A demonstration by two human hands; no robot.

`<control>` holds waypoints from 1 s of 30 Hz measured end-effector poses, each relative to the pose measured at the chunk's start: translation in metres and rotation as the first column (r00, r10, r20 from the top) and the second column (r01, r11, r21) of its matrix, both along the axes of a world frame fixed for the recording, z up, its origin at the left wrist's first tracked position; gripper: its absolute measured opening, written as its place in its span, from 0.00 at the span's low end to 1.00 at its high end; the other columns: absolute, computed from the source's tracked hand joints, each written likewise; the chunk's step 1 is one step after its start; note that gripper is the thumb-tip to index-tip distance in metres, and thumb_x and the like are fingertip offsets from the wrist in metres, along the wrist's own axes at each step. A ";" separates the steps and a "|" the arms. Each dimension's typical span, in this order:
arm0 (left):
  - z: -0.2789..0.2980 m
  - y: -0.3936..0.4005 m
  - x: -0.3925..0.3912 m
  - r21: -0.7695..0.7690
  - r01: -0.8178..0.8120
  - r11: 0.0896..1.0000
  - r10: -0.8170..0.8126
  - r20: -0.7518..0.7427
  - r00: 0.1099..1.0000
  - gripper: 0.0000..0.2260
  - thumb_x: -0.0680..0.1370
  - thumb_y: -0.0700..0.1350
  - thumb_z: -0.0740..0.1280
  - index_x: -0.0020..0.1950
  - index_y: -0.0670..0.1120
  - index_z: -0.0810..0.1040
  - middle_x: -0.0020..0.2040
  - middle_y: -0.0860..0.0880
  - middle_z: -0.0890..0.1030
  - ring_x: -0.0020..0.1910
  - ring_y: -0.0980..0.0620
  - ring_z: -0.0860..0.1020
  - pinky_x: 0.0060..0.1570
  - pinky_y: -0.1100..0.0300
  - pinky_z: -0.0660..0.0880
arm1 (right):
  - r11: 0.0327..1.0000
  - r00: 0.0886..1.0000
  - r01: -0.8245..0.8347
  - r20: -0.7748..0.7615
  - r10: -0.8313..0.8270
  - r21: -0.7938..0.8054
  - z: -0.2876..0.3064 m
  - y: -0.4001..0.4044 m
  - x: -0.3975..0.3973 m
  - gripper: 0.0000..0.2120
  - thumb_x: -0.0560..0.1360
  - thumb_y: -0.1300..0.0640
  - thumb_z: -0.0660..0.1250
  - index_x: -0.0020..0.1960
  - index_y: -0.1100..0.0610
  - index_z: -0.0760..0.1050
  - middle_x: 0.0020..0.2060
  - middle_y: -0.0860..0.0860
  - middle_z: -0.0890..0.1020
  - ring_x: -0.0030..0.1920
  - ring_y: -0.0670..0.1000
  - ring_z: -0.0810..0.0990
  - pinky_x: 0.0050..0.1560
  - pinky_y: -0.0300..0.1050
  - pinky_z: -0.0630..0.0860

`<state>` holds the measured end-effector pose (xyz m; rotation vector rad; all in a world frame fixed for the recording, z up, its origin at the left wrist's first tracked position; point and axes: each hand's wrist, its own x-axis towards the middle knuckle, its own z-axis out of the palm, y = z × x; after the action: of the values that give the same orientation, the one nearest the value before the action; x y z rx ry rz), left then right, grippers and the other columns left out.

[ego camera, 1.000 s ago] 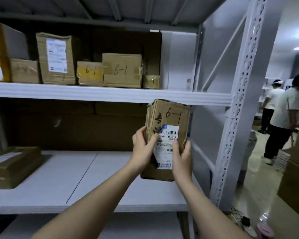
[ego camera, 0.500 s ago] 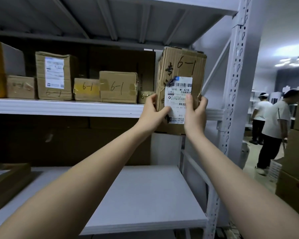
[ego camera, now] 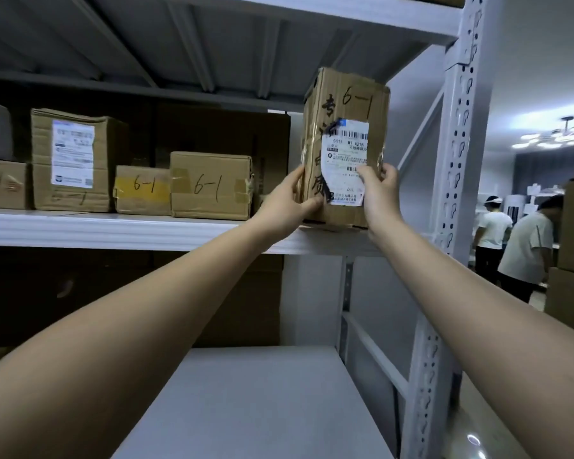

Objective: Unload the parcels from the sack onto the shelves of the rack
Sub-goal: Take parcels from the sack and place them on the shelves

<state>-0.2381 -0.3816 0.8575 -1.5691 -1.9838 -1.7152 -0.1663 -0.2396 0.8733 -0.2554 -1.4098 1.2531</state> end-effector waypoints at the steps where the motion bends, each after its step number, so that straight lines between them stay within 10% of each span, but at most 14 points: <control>1: 0.003 0.005 -0.001 0.019 -0.009 1.000 0.010 -0.024 1.000 0.31 0.79 0.44 0.67 0.78 0.52 0.55 0.64 0.54 0.71 0.61 0.58 0.70 0.63 0.61 0.68 | 1.000 1.000 0.001 -0.007 -0.001 0.018 0.004 0.006 0.000 0.19 0.77 0.54 0.64 0.65 0.56 0.66 0.48 0.45 0.77 0.54 0.52 0.80 0.61 0.55 0.76; 13: -0.012 0.069 -0.048 0.038 -0.247 0.968 0.250 -0.096 0.963 0.24 0.77 0.42 0.69 0.72 0.48 0.69 0.62 0.52 0.78 0.59 0.56 0.75 0.58 0.60 0.74 | 0.941 0.960 -0.086 0.278 -0.009 0.326 -0.017 0.069 -0.033 0.34 0.75 0.54 0.69 0.74 0.55 0.54 0.68 0.51 0.71 0.65 0.50 0.72 0.64 0.46 0.70; 20: -0.010 0.082 -0.070 -0.037 -0.541 0.840 0.504 -0.317 0.804 0.07 0.76 0.43 0.67 0.53 0.45 0.81 0.49 0.49 0.83 0.48 0.49 0.81 0.48 0.53 0.78 | 0.935 0.880 -0.156 0.475 -0.015 0.319 -0.011 0.084 -0.050 0.34 0.77 0.52 0.68 0.73 0.58 0.51 0.63 0.49 0.72 0.55 0.48 0.70 0.57 0.43 0.69; 30: -0.003 0.082 -0.096 -0.027 -0.677 0.735 0.575 -0.504 0.644 0.12 0.78 0.38 0.60 0.58 0.41 0.79 0.52 0.42 0.80 0.48 0.42 0.78 0.46 0.52 0.76 | 0.950 0.812 -0.118 0.579 -0.076 0.290 -0.005 0.096 -0.077 0.36 0.75 0.49 0.69 0.73 0.57 0.52 0.67 0.54 0.71 0.63 0.55 0.73 0.61 0.49 0.72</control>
<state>-0.3340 -0.2999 0.8549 -0.9788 -2.1202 -0.7788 -0.2436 -0.1434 0.8680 -0.4325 -2.1286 0.9764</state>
